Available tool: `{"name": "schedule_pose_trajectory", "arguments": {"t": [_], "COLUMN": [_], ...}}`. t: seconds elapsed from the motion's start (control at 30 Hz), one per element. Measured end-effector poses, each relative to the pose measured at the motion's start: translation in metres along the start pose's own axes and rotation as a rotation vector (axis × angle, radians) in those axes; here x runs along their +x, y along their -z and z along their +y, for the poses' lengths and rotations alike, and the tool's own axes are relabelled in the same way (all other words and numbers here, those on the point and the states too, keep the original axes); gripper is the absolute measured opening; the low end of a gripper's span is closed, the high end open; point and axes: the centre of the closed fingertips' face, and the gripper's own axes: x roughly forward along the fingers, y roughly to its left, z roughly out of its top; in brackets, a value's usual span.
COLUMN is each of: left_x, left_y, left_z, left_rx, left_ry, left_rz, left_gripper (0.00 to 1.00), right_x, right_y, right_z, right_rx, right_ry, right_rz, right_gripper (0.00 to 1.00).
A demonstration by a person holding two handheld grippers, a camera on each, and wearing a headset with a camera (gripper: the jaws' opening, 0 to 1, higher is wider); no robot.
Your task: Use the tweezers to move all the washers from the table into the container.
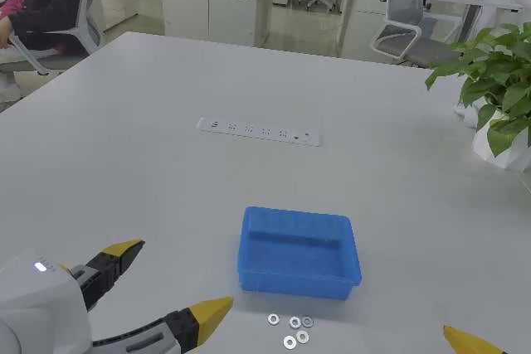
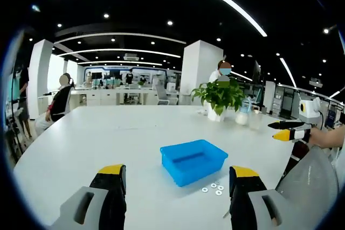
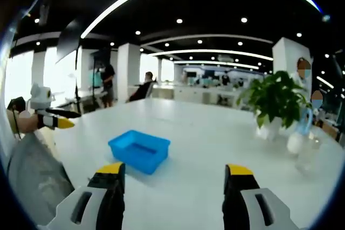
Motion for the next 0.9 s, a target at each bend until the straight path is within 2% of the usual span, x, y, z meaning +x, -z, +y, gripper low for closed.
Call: {"name": "schedule_pose_trajectory", "arguments": {"t": [0.9], "left_x": [0.0001], "left_y": [0.0], "left_z": [-0.0009], "left_rx": [-0.001], "left_ry": [0.0], "left_rz": [0.005], "left_gripper": [0.77], "right_x": [0.0005], "right_y": [0.0008], "right_z": [-0.0004], "right_rx": [-0.005], "right_ry": [-0.003], "right_rz": [0.004], "right_gripper": [0.72]}}
